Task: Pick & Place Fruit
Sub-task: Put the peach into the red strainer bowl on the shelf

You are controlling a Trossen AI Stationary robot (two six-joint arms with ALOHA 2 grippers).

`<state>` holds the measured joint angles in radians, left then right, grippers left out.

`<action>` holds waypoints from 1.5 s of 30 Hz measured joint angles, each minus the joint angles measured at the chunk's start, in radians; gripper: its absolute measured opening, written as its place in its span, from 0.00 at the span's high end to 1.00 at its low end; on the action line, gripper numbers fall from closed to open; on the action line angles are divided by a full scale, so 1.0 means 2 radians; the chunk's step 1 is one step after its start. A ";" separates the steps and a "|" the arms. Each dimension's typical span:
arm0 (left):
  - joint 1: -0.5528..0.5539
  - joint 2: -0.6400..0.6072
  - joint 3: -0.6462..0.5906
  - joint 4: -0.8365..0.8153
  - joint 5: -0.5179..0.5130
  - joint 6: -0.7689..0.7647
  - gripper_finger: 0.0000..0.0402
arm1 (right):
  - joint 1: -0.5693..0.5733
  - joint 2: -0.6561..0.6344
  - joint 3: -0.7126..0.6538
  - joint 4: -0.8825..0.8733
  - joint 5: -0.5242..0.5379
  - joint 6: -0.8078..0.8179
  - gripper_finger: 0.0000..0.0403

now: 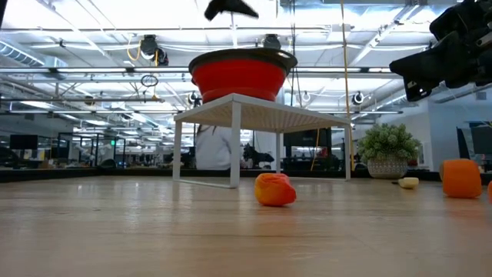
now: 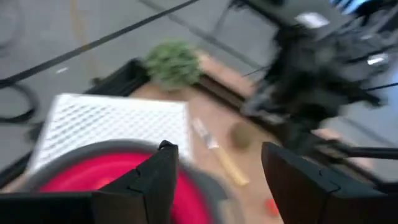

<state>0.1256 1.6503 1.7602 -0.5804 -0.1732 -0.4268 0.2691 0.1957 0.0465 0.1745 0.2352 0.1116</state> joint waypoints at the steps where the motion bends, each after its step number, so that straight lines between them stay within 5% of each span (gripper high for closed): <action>1: -0.010 -0.003 0.001 0.010 0.003 -0.002 0.44 | 0.000 0.000 0.000 0.000 0.000 0.000 1.00; 6: -0.075 -0.004 0.001 0.019 -0.004 0.008 0.49 | 0.000 0.000 0.000 0.000 0.000 0.000 1.00; 21: -0.257 0.032 0.001 0.114 -0.220 0.042 0.63 | 0.000 0.000 0.000 0.000 0.000 0.000 1.00; 30: -0.287 0.099 0.001 0.201 -0.229 0.033 0.70 | 0.000 0.002 0.000 -0.004 -0.001 0.000 1.00; 45: -0.294 0.197 0.000 0.140 -0.164 -0.166 0.71 | 0.000 0.002 0.000 -0.013 -0.002 0.000 1.00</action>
<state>-0.4618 2.0434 1.7611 -0.3009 -0.5016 -0.7579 0.2691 0.2005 0.0467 0.1492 0.2314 0.1116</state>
